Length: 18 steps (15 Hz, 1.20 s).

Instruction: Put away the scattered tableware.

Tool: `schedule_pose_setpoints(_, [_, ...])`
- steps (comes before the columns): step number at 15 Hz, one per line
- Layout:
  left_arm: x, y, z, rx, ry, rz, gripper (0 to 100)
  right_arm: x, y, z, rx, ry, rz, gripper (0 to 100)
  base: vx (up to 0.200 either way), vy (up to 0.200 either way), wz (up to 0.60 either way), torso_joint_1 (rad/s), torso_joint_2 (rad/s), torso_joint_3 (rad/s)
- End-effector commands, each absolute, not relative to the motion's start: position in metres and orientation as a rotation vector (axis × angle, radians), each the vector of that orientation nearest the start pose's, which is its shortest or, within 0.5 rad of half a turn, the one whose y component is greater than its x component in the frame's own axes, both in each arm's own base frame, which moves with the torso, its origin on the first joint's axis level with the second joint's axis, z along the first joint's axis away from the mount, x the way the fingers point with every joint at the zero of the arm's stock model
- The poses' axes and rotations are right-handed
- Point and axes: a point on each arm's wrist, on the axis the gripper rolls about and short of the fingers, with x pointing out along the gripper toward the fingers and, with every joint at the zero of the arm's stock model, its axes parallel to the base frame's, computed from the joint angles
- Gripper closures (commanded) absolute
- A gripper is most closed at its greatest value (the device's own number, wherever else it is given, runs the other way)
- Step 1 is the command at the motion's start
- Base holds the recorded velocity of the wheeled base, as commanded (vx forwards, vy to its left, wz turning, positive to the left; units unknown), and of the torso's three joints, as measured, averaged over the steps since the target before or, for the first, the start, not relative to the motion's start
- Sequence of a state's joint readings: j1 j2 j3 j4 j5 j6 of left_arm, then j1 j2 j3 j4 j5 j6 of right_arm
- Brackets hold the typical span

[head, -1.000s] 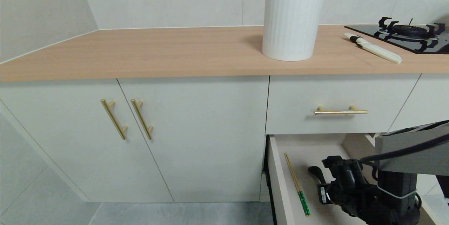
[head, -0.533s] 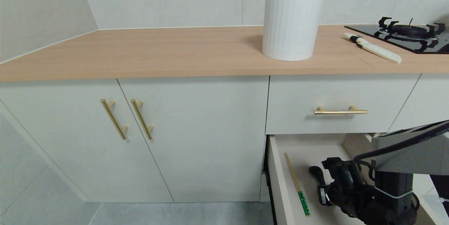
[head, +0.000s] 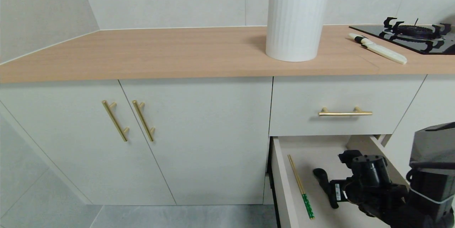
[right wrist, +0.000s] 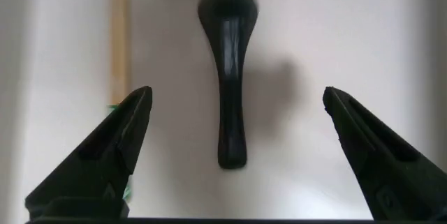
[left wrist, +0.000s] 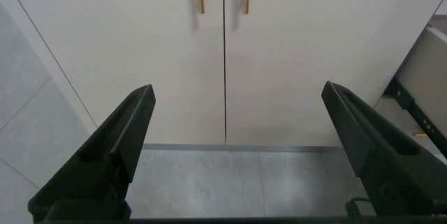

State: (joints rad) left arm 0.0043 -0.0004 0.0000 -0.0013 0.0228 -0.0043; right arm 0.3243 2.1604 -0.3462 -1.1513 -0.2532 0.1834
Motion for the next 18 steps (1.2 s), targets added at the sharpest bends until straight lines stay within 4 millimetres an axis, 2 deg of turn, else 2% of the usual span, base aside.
schedule_pose_setpoints(1, [-0.023,0.0,0.076,-0.005,-0.002,0.028,0,0.239,0.074,0.048,0.011,0.546,0.022,0,0.0,0.0,0.0,0.0,0.0,0.0])
schedule_pose_setpoints(3, [-0.023,0.0,0.076,-0.005,-0.002,0.028,0,0.221,0.071,0.074,0.016,0.521,0.032,0,0.0,0.0,0.0,0.0,0.0,0.0])
schedule_pose_setpoints(5, [-0.023,0.0,0.076,-0.005,-0.002,0.028,0,0.193,0.069,0.102,0.001,0.547,0.074,0,0.0,0.0,0.0,0.0,0.0,0.0])
schedule_pose_setpoints(8, [-0.023,0.0,0.076,-0.005,-0.002,0.028,0,0.179,0.069,0.127,-0.032,0.641,0.084,0,0.0,0.0,0.0,0.0,0.0,0.0])
schedule_pose_setpoints(12, [-0.023,0.0,0.076,-0.002,-0.002,0.028,0,0.165,0.064,0.142,-0.044,0.726,0.083,0,0.0,0.0,0.0,0.0,0.0,0.0])
schedule_pose_setpoints(16, [-0.023,0.0,0.076,-0.003,-0.002,0.028,0,0.164,0.064,0.14,-0.055,0.757,0.083,0,0.0,0.0,0.0,0.0,0.0,0.0])
schedule_pose_setpoints(18, [-0.023,0.0,0.076,-0.003,-0.002,0.028,0,0.161,0.064,0.138,-0.068,0.785,0.09,0,-0.2,0.0,0.0,0.002,0.0,0.0])
